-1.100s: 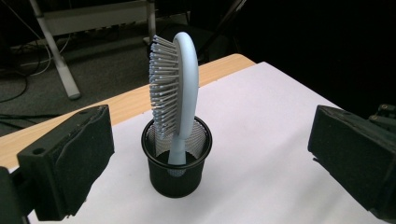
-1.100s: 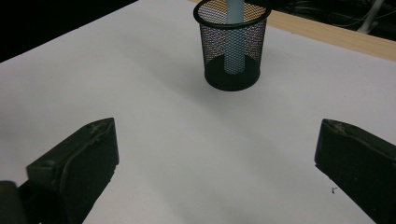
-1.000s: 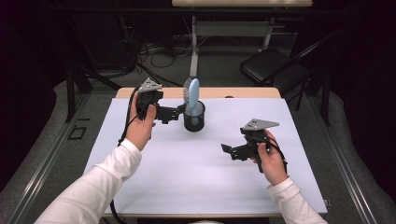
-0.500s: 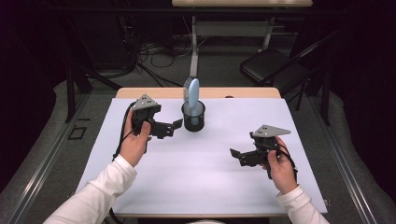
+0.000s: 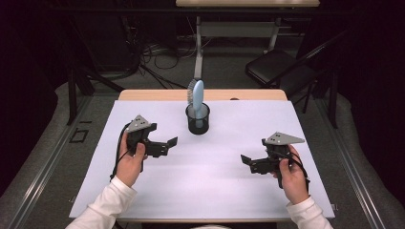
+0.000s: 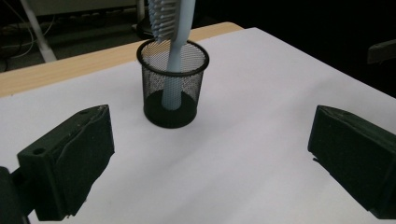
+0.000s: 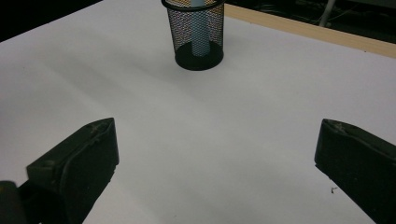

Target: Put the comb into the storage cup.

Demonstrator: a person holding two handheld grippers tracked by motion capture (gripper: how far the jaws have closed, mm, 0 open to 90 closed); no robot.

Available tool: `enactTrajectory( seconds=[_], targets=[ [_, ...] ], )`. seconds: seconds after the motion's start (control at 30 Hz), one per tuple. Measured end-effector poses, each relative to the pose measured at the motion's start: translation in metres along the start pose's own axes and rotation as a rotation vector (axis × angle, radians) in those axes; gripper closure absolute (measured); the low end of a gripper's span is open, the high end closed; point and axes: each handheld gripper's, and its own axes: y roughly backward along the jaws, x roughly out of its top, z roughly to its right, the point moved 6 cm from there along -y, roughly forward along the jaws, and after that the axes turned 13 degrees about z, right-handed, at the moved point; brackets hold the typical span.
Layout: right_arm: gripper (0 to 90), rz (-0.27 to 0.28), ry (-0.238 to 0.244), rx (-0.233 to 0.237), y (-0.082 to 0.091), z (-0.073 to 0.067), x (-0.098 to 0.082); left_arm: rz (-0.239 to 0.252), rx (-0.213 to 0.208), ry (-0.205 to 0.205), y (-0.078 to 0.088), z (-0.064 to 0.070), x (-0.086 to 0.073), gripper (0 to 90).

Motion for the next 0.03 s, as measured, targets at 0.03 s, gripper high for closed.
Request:
enactTrajectory(
  seconds=[0.03],
  targets=[
    [0.0,0.002,0.001,-0.003,0.0007,0.0006,0.0,0.0,0.003,0.004,0.0019,-0.0019,-0.0025,0.6]
  ],
)
